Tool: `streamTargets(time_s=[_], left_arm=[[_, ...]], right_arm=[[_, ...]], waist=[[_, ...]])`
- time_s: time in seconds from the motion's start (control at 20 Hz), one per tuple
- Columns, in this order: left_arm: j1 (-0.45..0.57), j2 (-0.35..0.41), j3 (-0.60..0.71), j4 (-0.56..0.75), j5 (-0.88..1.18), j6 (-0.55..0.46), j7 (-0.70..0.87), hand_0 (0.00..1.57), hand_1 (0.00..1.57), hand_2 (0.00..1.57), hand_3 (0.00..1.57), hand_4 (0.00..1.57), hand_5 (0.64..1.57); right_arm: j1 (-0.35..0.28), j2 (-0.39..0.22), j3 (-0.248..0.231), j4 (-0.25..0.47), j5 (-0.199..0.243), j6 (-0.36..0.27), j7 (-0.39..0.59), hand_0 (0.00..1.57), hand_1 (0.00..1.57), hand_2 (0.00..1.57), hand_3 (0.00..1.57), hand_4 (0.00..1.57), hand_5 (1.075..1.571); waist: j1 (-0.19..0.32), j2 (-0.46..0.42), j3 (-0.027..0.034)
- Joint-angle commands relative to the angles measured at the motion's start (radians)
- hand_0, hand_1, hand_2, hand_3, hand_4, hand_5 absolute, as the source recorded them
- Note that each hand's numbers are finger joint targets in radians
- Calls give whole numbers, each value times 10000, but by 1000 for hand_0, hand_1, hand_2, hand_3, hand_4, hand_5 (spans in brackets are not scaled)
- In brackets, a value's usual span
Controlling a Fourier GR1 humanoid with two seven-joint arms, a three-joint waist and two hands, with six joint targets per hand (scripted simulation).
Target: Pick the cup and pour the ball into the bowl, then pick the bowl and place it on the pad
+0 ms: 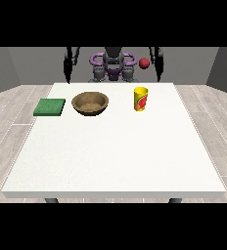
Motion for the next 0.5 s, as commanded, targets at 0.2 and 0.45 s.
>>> streamTargets(time_s=[0.2, 0.45], left_arm=[[9, 326, 202, -988, 206, -33, 818, 0, 0, 0, 0, 664, 1566], [384, -868, 92, -2183, 1795, 533, 3771, 0, 0, 0, 0, 634, 1564]], right_arm=[[-16, -449, -159, -1027, -85, 52, 776, 0, 0, 0, 0, 875, 1533], [542, 66, -314, -2440, -1368, -328, 3705, 0, 0, 0, 0, 860, 1530]], waist=[[51, -2571, -17], [-351, -4576, 17]])
